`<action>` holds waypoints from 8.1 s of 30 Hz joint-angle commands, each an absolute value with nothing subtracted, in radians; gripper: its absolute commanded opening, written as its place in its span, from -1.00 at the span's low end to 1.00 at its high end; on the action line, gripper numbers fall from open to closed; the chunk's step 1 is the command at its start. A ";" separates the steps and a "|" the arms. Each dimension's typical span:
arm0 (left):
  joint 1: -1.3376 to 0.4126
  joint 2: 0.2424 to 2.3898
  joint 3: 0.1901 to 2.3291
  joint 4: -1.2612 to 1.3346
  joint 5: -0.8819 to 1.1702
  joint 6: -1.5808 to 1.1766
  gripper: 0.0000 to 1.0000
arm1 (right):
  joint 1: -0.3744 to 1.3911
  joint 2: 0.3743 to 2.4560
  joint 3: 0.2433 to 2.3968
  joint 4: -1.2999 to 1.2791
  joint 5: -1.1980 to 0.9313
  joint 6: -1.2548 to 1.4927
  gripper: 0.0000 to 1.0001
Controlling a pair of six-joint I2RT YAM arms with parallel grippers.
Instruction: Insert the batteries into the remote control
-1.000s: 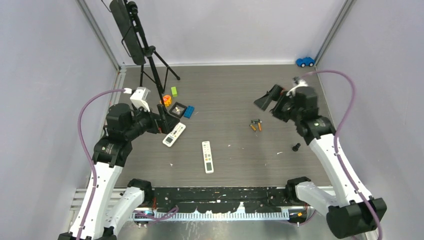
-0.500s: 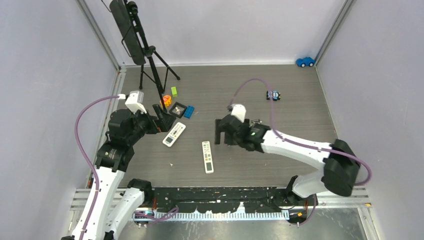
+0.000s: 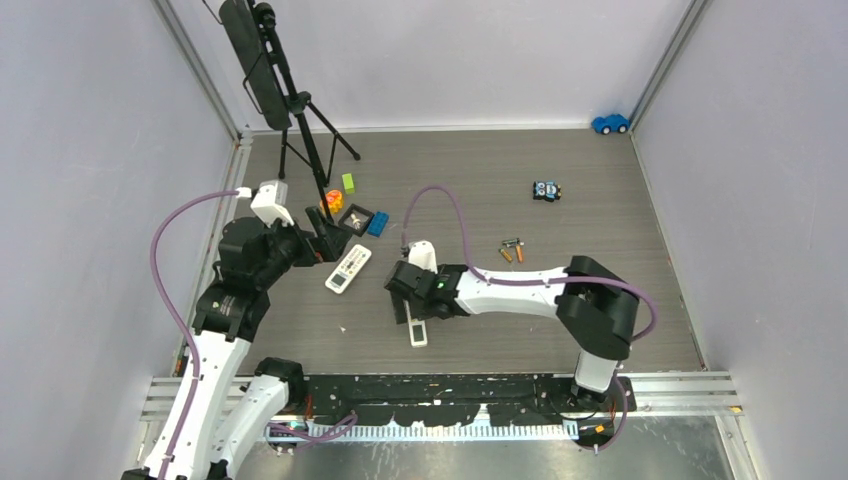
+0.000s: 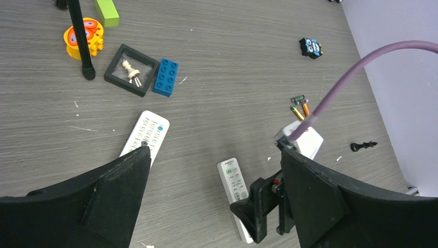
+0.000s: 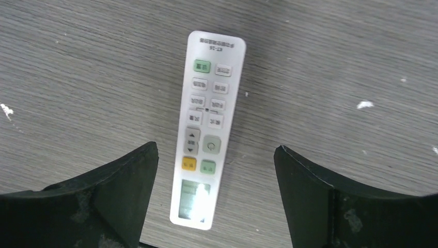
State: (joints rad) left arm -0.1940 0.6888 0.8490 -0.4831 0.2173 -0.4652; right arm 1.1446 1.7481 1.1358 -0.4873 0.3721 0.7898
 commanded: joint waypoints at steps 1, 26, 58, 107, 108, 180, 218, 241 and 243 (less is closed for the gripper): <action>-0.190 0.668 0.842 -0.461 0.187 -0.462 0.99 | 1.149 1.813 1.215 -0.475 0.354 0.822 0.68; -0.190 0.702 0.843 -0.370 0.529 -0.629 0.99 | 0.864 1.286 0.934 0.063 0.054 0.981 -0.77; -0.357 0.936 0.785 0.414 0.996 -1.358 0.28 | 0.821 1.275 0.961 0.712 -0.157 1.248 -0.75; -0.550 1.008 1.023 -0.460 0.429 0.793 -1.00 | 0.727 1.384 1.464 -0.472 -0.332 0.614 0.54; -0.551 1.006 1.023 -0.462 0.429 0.793 -1.00 | 0.728 1.392 1.465 -0.472 -0.335 0.615 0.46; -0.212 1.079 0.946 0.349 0.925 -1.291 -1.00 | 0.474 1.162 0.731 0.494 -0.607 1.138 -0.76; -0.213 1.271 0.854 -0.009 0.719 -0.848 -1.00 | 0.444 1.329 0.775 0.210 -0.571 1.097 -0.99; -0.334 1.327 0.842 -0.250 0.633 -0.614 -1.00 | 0.428 1.527 0.792 -0.089 -0.261 0.851 0.34; -0.349 1.315 0.841 -0.250 0.640 -0.603 -1.00 | 0.428 1.455 0.782 -0.114 -0.273 0.797 0.45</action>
State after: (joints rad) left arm -0.3244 1.3407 0.8406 -0.2607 0.5900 -0.6571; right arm 0.4297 1.6043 0.7826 -0.0658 -0.3119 0.9066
